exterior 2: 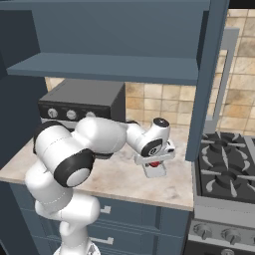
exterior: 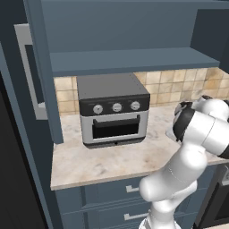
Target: Retrieve the tupperware from the cabinet, then place the raw meat into the tupperware to avoid contamination.
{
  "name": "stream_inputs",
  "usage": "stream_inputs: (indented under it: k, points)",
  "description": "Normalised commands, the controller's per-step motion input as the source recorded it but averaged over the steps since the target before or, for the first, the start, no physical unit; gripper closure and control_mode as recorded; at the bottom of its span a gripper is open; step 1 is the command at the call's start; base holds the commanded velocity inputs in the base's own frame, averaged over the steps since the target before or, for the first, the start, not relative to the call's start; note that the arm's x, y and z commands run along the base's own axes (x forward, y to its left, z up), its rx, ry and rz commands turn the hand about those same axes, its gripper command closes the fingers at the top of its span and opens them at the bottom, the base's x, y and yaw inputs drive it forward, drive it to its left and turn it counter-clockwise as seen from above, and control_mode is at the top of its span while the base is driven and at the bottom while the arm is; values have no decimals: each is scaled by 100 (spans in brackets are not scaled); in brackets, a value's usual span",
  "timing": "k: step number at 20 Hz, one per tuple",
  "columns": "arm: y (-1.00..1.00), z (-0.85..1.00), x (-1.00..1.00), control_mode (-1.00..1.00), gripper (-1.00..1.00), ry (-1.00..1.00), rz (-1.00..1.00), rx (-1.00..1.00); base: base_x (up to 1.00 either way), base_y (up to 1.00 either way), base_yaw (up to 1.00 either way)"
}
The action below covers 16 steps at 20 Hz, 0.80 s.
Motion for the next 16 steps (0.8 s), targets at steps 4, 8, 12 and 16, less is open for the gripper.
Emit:
stream_inputs:
  k: [4, 8, 12, 16]
  points:
    - [0, -18, 0, -100, 100, 4, 0, 0, 0, 0, 0]
    - [-3, -18, 0, -100, 100, 5, -1, 0, 0, 0, 0]
    - [-10, -13, 0, -100, 100, 3, -1, 0, 0, 0, 0]
    - [-6, -8, 0, -100, 100, 2, 0, 0, 0, 0, 0]
